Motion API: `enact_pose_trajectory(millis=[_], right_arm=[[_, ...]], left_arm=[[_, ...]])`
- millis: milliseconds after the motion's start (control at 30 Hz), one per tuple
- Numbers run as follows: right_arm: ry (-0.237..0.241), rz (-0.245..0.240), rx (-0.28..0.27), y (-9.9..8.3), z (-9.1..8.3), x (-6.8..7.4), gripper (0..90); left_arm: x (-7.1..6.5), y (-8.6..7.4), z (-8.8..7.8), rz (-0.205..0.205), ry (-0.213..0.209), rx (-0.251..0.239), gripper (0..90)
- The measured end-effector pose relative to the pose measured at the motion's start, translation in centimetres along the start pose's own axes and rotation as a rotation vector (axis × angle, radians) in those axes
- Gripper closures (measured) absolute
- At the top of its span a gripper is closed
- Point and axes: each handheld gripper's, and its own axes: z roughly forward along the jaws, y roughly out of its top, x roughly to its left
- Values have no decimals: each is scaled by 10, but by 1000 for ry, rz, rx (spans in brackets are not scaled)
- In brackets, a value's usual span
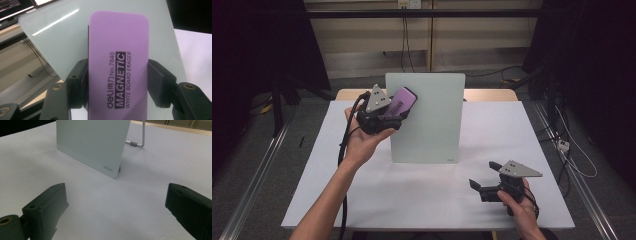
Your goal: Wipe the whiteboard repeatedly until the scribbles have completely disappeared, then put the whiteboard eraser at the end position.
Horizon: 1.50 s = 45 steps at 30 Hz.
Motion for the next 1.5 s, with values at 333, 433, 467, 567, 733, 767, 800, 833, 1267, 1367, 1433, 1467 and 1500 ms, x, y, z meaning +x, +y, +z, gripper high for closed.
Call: enact_pose_trajectory(millis=[333, 433, 467, 567, 733, 767, 800, 833, 1267, 1367, 1433, 1467, 1500], right_arm=[[-17, 17, -3, -1, -1, -3, 35], [-14, 12, -2, 0, 0, -1, 36], [-11, 9, 1, -1, 0, -1, 36], [-9, 9, 0, -1, 0, -2, 37], [-8, 8, 0, -1, -1, -1, 36], [-7, 8, -2, -1, -2, -1, 36], [-6, 4, -1, -1, -2, 0, 36], [-5, 2, 1, -1, -2, 0, 36], [-1, 0, -3, -1, -3, 1, 36], [2, 1, -4, -1, -4, 0, 36], [3, 0, -6, -1, -4, 0, 36], [4, 1, -9, -1, -4, 0, 35], [3, -1, -6, -1, -4, 0, 36]], left_arm=[[-4, -5, -3, -18, -68, 32, 407], [-5, -10, -7, -32, -85, 37, 407], [-5, -12, -8, -34, -88, 41, 406], [-6, -16, -10, -37, -96, 54, 407], [-12, -20, -14, -26, -114, 65, 407], [-13, -20, -15, -25, -113, 66, 406], [-14, -20, -15, -23, -118, 60, 407], [-15, -20, -17, -20, -116, 68, 406], [-21, -40, -18, -56, -156, 108, 406], [-19, -46, -16, -77, -194, 127, 406], [-19, -47, -15, -74, -203, 141, 406], [-18, -47, -15, -76, -208, 146, 406], [-17, -47, -15, -72, -215, 154, 406]])
